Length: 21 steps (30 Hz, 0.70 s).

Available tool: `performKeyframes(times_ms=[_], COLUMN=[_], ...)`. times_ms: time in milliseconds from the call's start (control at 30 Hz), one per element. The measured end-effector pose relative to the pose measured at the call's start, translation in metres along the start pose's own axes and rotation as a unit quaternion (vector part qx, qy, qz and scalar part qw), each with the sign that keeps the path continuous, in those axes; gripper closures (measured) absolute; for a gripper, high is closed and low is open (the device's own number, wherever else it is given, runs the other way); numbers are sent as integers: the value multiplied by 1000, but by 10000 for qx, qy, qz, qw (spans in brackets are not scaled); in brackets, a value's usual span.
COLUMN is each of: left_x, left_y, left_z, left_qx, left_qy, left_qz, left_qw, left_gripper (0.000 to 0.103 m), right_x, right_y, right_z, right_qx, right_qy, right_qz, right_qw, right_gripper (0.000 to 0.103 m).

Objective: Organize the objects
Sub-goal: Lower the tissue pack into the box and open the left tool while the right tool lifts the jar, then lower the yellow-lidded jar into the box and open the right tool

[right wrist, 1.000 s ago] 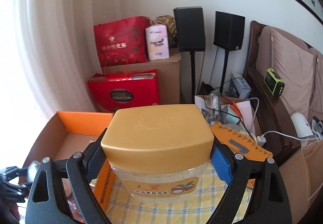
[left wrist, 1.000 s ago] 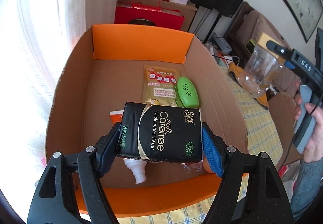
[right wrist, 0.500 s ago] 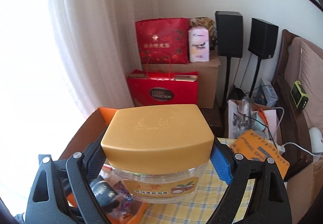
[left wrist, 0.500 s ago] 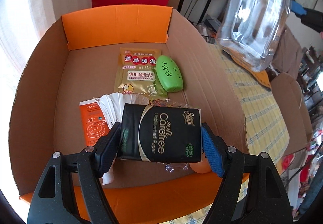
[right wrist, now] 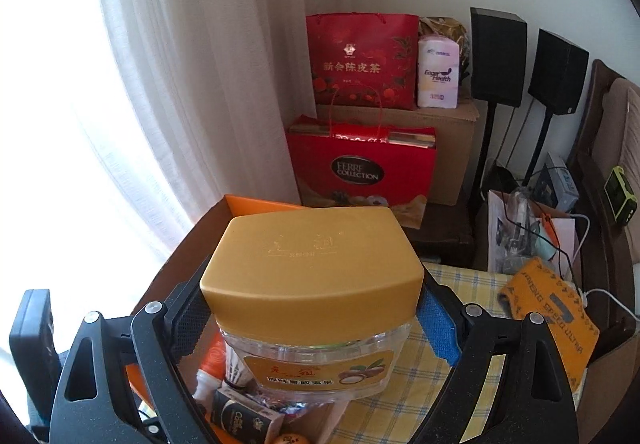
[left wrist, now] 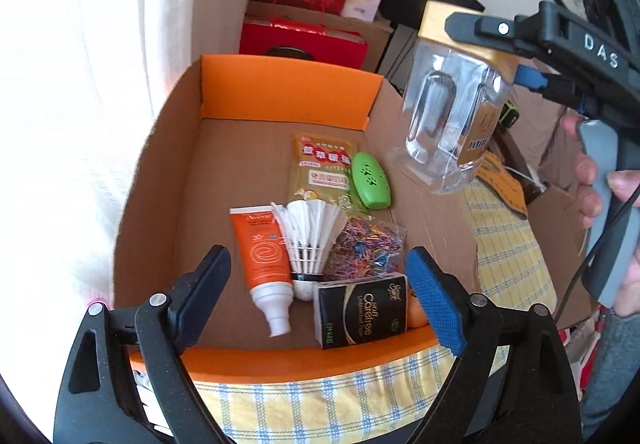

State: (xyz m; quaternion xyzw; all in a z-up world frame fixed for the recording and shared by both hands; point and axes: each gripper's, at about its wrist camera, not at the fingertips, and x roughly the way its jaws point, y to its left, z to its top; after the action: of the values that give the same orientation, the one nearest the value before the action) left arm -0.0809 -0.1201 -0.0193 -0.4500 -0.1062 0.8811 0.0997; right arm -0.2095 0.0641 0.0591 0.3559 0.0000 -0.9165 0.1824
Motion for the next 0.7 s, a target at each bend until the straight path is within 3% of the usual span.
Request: performKeyframes(times_ms=[300,700], left_x=[-21,-16], left_y=[42,51], left_z=[-1,-10], left_qx=[-273,-208], left_qy=[-201,-153], left_qz=[345,378], left_qw=[9988,9990], left_gripper=[14,14], right_x=[46,137], right_y=[35,63], right_z=[19,30], right_qx=[37,535], right_qy=[283,1088], right_qz=[206,511], right_qw=[9994,9913], right_gripper=[12,12])
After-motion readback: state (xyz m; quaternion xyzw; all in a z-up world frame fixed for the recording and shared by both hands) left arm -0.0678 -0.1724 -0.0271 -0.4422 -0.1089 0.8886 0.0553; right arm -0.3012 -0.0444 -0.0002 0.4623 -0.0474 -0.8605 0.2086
